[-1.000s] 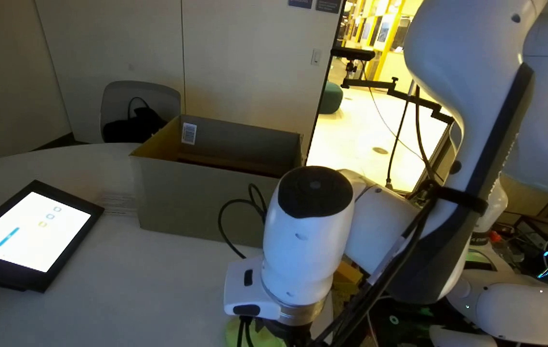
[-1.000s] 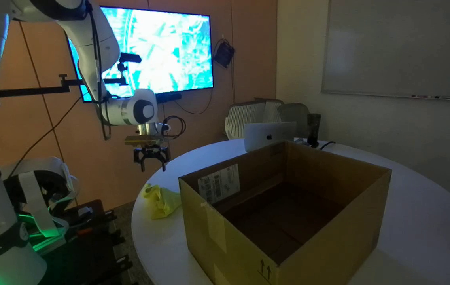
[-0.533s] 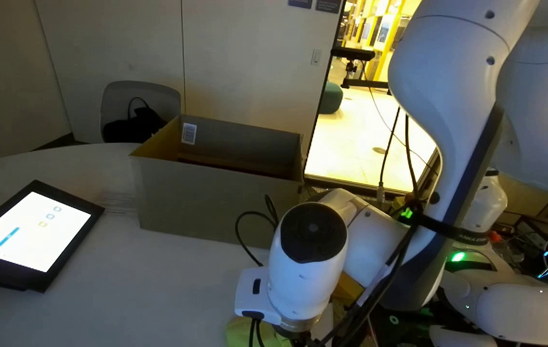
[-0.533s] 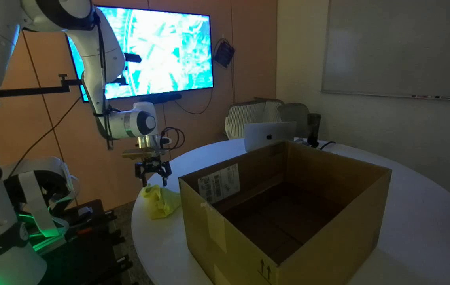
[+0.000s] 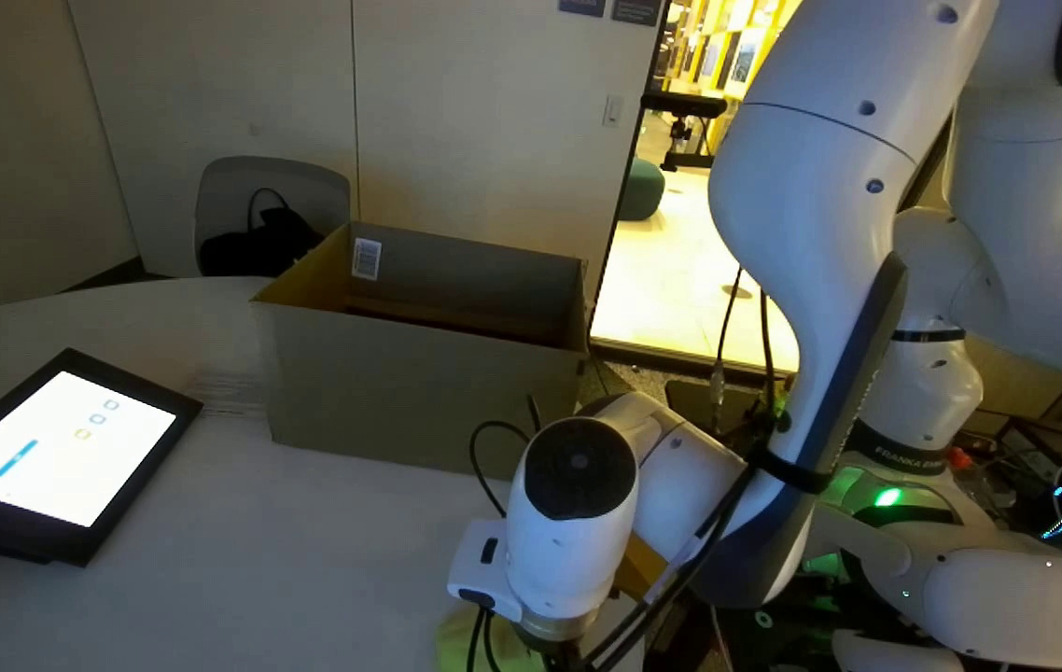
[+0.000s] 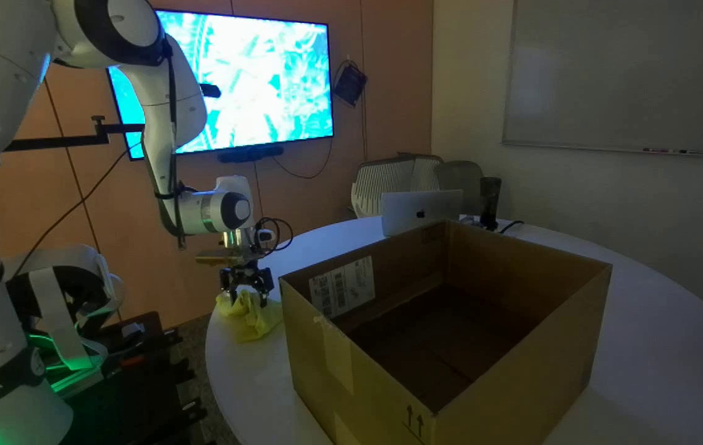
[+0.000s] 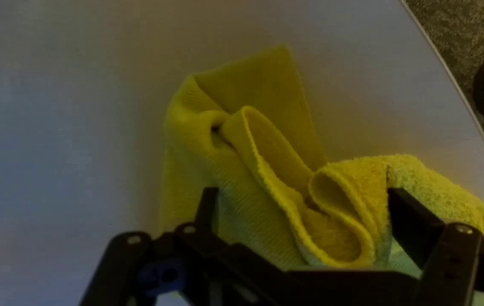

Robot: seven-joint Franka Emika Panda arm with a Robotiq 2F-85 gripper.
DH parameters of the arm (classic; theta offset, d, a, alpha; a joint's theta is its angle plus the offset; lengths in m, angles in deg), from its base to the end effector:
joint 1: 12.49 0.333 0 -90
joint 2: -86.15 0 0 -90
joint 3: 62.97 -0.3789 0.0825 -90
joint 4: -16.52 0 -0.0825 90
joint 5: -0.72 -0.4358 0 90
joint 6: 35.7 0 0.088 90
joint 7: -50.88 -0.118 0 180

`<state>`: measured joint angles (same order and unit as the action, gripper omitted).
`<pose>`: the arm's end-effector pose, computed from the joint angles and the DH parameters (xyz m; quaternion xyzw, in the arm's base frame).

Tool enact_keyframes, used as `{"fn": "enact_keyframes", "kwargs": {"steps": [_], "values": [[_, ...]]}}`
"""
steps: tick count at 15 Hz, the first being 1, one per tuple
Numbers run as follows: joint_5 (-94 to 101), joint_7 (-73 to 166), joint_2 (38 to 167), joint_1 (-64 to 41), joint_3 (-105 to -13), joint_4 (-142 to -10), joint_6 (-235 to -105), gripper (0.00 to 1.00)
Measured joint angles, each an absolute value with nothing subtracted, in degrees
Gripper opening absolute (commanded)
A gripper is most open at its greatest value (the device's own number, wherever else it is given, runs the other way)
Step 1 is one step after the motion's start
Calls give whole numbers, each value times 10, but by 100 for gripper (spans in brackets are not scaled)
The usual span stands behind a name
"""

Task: Put the marker on the cloth, then fold the cloth and put it in the box

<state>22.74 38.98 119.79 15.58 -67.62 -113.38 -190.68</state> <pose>0.4539 0.3096 0.0794 0.9339 0.3480 -0.0464 0.0680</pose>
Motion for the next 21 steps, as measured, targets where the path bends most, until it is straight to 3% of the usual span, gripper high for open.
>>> {"fn": "enact_keyframes", "kwargs": {"steps": [13,14,15,21], "values": [[222,380,1268,167,-632,-1111,-1982,100],[220,380,1268,167,-632,-1111,-1982,75],[218,381,1268,167,-632,-1111,-1982,74],[207,405,1260,146,-636,-1110,-1975,26]]}}
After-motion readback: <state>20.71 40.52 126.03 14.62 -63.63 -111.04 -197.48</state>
